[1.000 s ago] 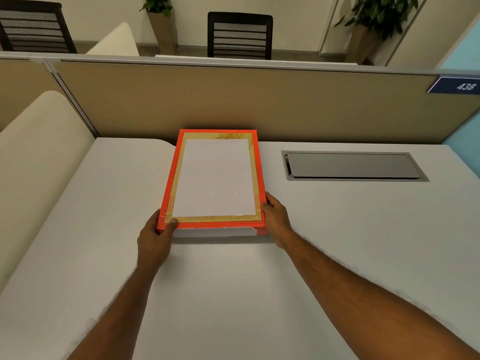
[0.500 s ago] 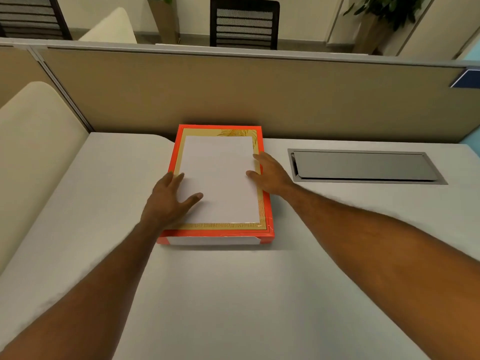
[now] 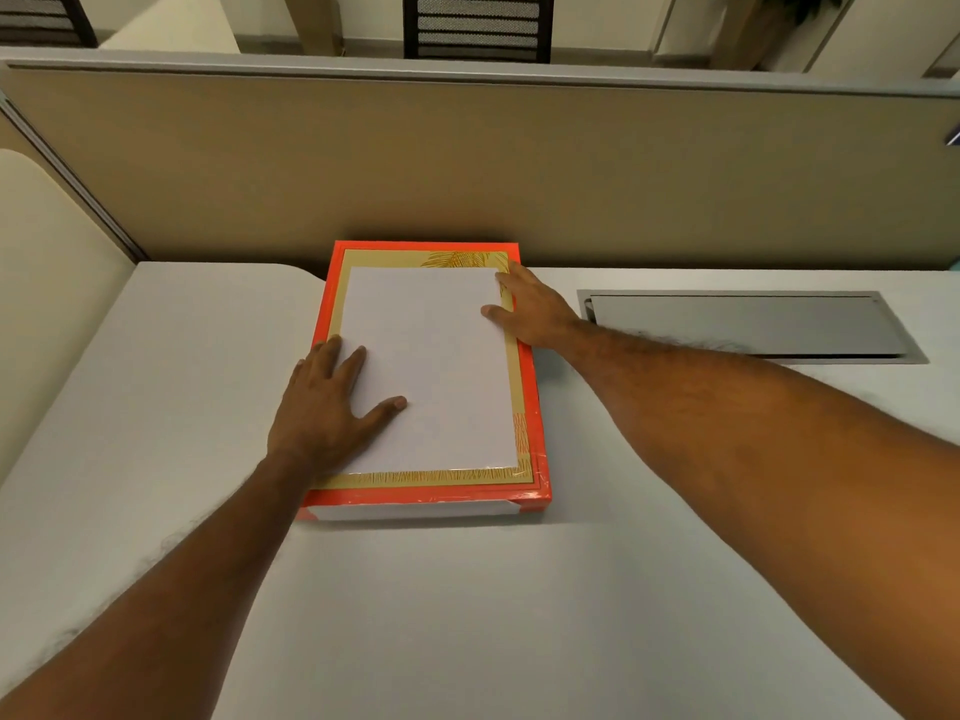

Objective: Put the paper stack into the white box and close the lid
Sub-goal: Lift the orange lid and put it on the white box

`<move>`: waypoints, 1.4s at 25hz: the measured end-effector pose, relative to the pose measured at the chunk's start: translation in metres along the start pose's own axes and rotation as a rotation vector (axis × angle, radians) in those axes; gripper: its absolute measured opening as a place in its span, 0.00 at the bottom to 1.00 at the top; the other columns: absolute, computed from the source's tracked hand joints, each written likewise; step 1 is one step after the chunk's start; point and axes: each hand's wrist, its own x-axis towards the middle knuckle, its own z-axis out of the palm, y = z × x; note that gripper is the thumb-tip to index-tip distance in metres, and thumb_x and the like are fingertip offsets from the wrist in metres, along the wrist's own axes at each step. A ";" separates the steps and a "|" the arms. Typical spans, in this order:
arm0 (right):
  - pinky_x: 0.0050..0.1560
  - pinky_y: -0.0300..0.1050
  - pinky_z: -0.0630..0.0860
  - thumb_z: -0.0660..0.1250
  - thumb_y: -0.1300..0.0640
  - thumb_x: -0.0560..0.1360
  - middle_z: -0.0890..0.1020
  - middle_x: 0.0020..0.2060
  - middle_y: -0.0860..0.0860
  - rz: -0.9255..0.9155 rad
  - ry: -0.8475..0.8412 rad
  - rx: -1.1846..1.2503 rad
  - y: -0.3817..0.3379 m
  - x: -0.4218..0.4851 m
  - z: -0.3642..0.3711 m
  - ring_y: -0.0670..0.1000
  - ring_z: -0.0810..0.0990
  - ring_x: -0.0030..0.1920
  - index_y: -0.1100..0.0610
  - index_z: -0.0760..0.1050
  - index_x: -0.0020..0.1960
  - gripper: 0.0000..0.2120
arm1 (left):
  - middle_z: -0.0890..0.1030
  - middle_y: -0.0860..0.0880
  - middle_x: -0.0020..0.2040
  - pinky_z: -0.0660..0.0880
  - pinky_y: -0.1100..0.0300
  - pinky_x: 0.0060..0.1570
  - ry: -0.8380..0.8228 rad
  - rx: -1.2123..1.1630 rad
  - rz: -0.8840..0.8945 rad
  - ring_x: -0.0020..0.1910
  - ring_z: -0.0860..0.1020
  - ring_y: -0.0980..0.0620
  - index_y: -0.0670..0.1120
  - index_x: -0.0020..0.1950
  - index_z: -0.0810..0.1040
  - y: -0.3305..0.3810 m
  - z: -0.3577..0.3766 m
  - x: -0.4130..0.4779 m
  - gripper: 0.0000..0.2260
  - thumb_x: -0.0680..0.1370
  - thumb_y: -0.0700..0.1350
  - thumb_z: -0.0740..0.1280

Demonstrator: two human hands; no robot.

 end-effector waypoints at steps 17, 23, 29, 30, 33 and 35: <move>0.67 0.53 0.69 0.59 0.42 0.79 0.51 0.80 0.49 -0.037 0.148 0.181 0.002 -0.012 0.016 0.54 0.65 0.74 0.53 0.57 0.77 0.31 | 0.53 0.45 0.80 0.56 0.48 0.76 -0.065 -0.208 -0.052 0.78 0.55 0.45 0.43 0.79 0.54 -0.015 -0.012 0.075 0.39 0.76 0.63 0.61; 0.74 0.51 0.61 0.63 0.45 0.78 0.53 0.79 0.48 0.037 0.171 0.458 0.000 -0.048 0.037 0.50 0.58 0.77 0.51 0.53 0.78 0.34 | 0.49 0.47 0.81 0.52 0.51 0.76 -0.089 -0.126 -0.040 0.79 0.48 0.50 0.46 0.79 0.55 -0.016 -0.015 0.138 0.40 0.75 0.67 0.60; 0.75 0.55 0.61 0.62 0.46 0.79 0.54 0.79 0.49 0.109 0.118 0.532 -0.006 -0.062 0.032 0.52 0.58 0.77 0.51 0.50 0.79 0.34 | 0.51 0.49 0.81 0.54 0.50 0.75 -0.020 -0.315 -0.050 0.79 0.52 0.49 0.46 0.79 0.56 -0.018 -0.007 0.117 0.37 0.76 0.64 0.61; 0.75 0.55 0.61 0.63 0.46 0.78 0.54 0.79 0.49 0.108 0.103 0.539 -0.007 -0.068 0.033 0.52 0.58 0.78 0.50 0.50 0.79 0.34 | 0.51 0.49 0.80 0.55 0.51 0.75 -0.004 -0.362 -0.044 0.79 0.53 0.49 0.46 0.79 0.56 -0.019 -0.007 0.105 0.36 0.77 0.63 0.61; 0.76 0.54 0.60 0.65 0.45 0.77 0.53 0.79 0.48 0.100 0.091 0.556 -0.011 -0.095 0.040 0.52 0.56 0.78 0.50 0.49 0.79 0.37 | 0.51 0.50 0.81 0.56 0.50 0.74 -0.013 -0.406 -0.030 0.79 0.54 0.49 0.48 0.79 0.55 -0.020 -0.006 0.062 0.34 0.78 0.62 0.60; 0.74 0.53 0.60 0.65 0.45 0.77 0.53 0.79 0.48 0.111 0.074 0.584 -0.014 -0.110 0.044 0.52 0.57 0.78 0.49 0.48 0.79 0.38 | 0.49 0.52 0.81 0.58 0.47 0.74 -0.062 -0.345 -0.024 0.79 0.53 0.48 0.50 0.79 0.54 -0.022 -0.005 0.033 0.35 0.77 0.65 0.59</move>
